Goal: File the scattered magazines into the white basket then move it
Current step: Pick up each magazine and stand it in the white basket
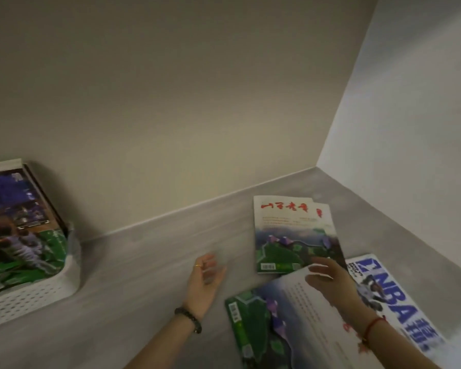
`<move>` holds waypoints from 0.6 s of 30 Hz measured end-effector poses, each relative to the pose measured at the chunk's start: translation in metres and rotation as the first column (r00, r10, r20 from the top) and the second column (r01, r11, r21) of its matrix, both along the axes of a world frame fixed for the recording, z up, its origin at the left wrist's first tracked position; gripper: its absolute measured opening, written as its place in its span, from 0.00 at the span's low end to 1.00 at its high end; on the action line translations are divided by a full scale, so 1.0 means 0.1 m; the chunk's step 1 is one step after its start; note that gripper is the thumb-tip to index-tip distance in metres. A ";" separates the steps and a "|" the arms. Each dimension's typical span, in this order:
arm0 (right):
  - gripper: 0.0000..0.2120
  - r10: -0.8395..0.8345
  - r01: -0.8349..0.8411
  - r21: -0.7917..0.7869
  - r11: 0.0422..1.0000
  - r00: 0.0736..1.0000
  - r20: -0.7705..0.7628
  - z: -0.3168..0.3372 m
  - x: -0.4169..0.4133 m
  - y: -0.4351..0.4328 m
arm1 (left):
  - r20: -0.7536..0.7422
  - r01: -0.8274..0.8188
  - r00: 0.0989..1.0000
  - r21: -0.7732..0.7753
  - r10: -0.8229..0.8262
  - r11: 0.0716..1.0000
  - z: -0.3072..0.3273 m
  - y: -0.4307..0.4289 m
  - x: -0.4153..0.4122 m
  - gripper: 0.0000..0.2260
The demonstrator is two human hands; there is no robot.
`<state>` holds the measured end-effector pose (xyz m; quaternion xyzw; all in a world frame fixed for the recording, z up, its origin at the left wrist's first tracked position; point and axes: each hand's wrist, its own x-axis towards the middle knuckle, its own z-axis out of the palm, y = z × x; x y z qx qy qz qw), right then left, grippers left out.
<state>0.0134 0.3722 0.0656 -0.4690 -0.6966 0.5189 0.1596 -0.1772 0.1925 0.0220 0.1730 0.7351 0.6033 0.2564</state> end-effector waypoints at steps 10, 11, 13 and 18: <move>0.27 -0.036 0.016 0.058 0.998 0.935 0.352 -0.35 0.66 0.45 | -0.221 0.289 0.840 -0.593 -0.496 0.752 -0.33 0.76 0.72 0.22; 0.26 -0.025 0.010 0.042 0.999 0.930 0.366 -0.39 0.67 0.46 | -0.231 0.265 0.822 -0.654 -0.521 0.708 -0.34 0.80 0.74 0.22; 0.23 -0.019 0.015 0.014 1.000 0.923 0.383 -0.45 0.67 0.47 | -0.180 0.274 0.833 -0.686 -0.522 0.674 -0.35 0.84 0.74 0.19; 0.10 0.028 -0.040 0.027 0.999 0.937 0.348 -0.47 0.68 0.56 | -0.100 0.388 0.848 -0.553 -0.520 0.738 -0.25 0.81 0.73 0.04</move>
